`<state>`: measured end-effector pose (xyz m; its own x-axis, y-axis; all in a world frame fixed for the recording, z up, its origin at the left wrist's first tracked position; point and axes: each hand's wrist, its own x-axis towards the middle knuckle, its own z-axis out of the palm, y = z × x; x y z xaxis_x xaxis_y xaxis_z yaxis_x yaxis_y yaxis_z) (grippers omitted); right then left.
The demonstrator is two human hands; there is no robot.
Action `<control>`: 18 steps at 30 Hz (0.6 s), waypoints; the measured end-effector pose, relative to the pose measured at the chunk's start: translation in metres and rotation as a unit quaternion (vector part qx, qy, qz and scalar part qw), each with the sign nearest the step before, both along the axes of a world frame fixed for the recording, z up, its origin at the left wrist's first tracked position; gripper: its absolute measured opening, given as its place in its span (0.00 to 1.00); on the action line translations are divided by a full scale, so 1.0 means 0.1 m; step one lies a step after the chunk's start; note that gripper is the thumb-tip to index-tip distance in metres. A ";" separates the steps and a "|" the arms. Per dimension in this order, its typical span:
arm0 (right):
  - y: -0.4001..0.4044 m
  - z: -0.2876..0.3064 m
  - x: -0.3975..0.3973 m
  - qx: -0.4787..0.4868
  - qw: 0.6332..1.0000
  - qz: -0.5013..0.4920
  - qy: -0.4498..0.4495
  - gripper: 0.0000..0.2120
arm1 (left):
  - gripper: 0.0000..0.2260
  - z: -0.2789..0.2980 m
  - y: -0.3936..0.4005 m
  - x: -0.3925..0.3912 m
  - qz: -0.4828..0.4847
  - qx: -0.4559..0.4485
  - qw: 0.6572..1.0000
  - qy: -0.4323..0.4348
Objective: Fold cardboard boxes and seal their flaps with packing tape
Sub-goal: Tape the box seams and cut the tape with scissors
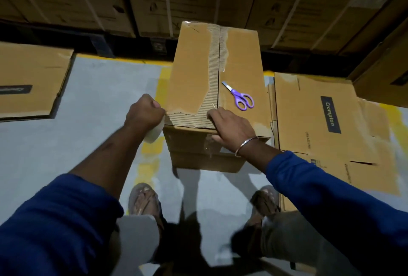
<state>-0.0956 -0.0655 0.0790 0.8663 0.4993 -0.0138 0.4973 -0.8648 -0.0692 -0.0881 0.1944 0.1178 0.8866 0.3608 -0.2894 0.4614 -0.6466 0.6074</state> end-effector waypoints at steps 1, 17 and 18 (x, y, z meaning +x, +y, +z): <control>0.04 -0.03 -0.01 -0.025 1.000 -0.001 -0.018 0.28 | 0.07 -0.01 -0.01 0.00 0.003 -0.003 1.000 -0.001; -0.04 -0.14 -0.16 0.042 0.989 0.061 -0.125 0.16 | 0.05 -0.04 -0.03 0.01 0.005 0.006 1.000 -0.004; -0.05 -0.16 -0.18 0.053 0.986 0.087 -0.132 0.12 | 0.05 -0.04 -0.03 0.02 0.004 0.008 1.000 -0.004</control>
